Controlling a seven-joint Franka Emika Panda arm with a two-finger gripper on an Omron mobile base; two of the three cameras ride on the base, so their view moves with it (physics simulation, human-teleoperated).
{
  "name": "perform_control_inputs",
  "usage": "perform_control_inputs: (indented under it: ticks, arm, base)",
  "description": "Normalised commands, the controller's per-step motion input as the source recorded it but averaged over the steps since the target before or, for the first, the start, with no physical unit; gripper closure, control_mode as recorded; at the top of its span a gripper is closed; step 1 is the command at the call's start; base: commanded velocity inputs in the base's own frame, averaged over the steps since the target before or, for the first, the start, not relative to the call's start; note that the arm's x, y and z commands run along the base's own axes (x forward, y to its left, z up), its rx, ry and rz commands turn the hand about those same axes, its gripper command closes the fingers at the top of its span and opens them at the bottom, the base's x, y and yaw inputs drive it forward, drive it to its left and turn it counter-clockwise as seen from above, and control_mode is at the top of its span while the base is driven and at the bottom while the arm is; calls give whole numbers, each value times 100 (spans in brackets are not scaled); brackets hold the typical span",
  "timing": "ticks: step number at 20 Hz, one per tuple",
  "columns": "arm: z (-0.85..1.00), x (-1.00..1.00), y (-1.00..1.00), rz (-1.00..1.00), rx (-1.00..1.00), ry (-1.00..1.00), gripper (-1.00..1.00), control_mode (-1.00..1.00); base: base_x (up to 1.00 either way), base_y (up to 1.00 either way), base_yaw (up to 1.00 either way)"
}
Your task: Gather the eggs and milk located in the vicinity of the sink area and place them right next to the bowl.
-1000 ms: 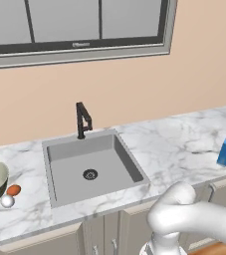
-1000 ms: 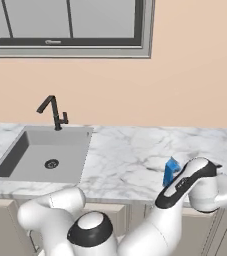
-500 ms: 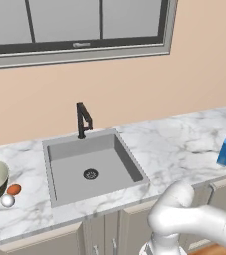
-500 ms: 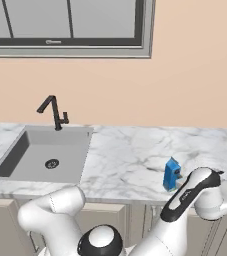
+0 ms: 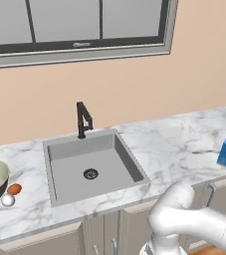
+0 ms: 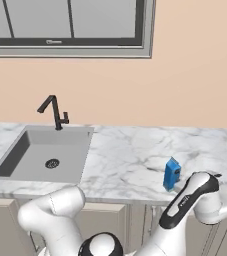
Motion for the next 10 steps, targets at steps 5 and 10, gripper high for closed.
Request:
perform_control_inputs:
  ticks: [5,10]
  arm:
    - [0,-28,25,0,0,0,-100,-100]
    - [0,-23,31,0,0,0,-100,-100]
  base:
    - [0,0,0]
    - [0,0,0]
